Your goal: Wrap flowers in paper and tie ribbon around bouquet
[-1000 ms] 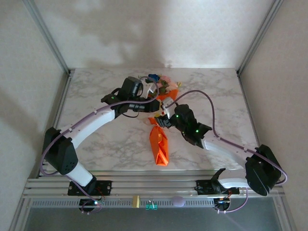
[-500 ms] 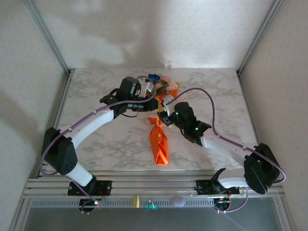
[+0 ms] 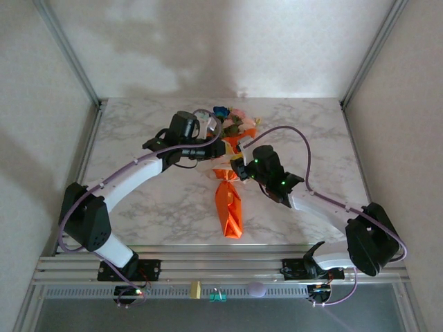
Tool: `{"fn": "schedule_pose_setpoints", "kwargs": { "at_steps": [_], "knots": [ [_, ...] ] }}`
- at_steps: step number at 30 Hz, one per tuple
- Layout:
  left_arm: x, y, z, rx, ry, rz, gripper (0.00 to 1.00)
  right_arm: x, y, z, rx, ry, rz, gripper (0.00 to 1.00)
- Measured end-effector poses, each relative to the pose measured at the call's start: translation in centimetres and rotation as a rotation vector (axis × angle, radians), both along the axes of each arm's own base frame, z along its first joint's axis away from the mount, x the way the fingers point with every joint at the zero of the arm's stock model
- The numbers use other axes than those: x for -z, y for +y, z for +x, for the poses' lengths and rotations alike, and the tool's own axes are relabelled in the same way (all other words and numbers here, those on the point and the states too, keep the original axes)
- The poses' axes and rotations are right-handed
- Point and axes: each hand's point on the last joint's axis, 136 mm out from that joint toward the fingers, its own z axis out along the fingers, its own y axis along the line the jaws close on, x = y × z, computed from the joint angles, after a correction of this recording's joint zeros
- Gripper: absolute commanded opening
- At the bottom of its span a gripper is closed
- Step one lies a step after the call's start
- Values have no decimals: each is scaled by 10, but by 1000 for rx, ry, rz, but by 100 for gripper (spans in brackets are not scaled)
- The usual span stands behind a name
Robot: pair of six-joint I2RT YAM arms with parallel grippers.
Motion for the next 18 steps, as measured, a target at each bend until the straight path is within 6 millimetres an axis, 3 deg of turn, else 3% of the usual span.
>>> {"fn": "schedule_pose_setpoints", "kwargs": {
  "at_steps": [4,5,10,13,18],
  "knots": [
    [3,0,0,-9,12,-9,0,6,0,2,3,27,8,12],
    [4,0,0,-11,15,-10,0,8,0,2,4,33,10,14],
    [5,2,1,-22,24,-17,0,10,-4,5,23,49,22,56],
    [4,3,3,-25,20,-19,0,10,-9,10,35,52,27,61],
    [2,5,2,-19,8,-12,0,9,-22,19,-5,72,59,61]
  ]
}}
